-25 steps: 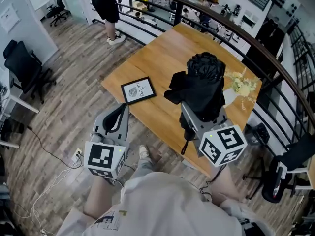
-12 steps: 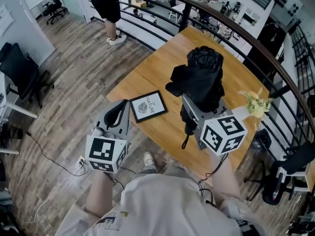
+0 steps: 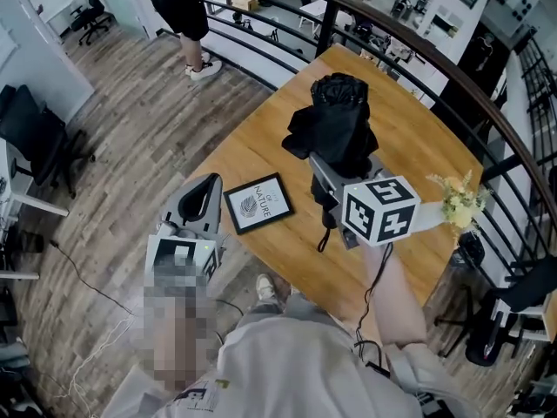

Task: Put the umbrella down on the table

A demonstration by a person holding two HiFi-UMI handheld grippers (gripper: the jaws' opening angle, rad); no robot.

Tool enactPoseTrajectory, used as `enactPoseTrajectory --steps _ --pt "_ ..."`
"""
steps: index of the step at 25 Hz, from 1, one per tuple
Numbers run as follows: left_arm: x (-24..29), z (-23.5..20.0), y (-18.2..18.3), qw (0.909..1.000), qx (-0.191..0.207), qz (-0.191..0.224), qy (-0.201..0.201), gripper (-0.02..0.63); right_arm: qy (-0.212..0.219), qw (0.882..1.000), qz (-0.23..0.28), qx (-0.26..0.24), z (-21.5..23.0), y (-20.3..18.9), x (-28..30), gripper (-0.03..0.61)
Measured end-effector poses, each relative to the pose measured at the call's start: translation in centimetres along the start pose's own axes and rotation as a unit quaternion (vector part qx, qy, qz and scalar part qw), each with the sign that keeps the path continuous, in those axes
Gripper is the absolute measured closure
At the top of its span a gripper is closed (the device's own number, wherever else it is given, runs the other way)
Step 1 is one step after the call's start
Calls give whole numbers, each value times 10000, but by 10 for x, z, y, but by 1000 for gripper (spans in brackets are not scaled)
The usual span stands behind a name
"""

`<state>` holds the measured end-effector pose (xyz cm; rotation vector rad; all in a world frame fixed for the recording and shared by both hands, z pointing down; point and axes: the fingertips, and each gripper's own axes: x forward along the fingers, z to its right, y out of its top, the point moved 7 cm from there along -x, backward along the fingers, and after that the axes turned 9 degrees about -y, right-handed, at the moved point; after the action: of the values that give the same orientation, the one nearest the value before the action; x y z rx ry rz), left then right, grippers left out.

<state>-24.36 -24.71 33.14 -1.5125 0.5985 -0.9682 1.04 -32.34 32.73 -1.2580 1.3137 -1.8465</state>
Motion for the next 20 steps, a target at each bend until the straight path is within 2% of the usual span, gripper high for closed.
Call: enactPoseTrajectory --steps 3,7,14,16,20 --pt "21 -15 0 10000 -20 -65 65 597 -52 9998 -164 -47 17 -1 28 324" --pt "51 -21 0 9999 -52 -93 -80 597 -140 9989 -410 -185 46 1 65 324" --pt "102 -31 -9 9992 -190 -190 -290 597 -208 9954 -940 -8 70 -21 128 324" --pt "117 -34 -18 9986 -349 -209 -348 597 -254 9933 -1127 12 75 -36 143 324" --pt "141 -44 -47 9937 -1024 -258 -378 597 -361 9899 -1354 199 82 -67 170 324"
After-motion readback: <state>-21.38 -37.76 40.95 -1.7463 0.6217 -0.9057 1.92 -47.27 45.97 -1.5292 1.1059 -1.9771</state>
